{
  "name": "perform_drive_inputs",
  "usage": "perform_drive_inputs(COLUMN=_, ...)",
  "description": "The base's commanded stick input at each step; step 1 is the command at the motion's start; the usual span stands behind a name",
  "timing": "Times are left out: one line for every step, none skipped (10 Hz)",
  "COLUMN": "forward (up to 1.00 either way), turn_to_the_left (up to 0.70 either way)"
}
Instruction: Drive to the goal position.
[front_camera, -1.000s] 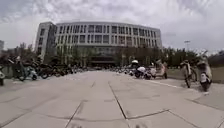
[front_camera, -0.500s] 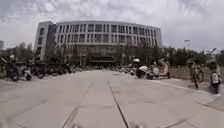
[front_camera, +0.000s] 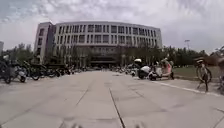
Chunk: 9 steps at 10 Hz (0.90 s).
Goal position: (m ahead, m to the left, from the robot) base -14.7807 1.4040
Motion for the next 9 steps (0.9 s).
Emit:
perform_drive_inputs(forward=0.70, turn_to_the_left=0.00)
perform_drive_inputs(forward=0.70, turn_to_the_left=0.00)
perform_drive_inputs(forward=0.70, turn_to_the_left=0.00)
perform_drive_inputs(forward=0.70, turn_to_the_left=0.00)
perform_drive_inputs(forward=0.70, turn_to_the_left=0.00)
perform_drive_inputs(forward=0.70, turn_to_the_left=0.00)
perform_drive_inputs(forward=0.70, turn_to_the_left=0.00)
perform_drive_inputs(forward=0.70, turn_to_the_left=0.00)
perform_drive_inputs(forward=0.70, turn_to_the_left=0.00)
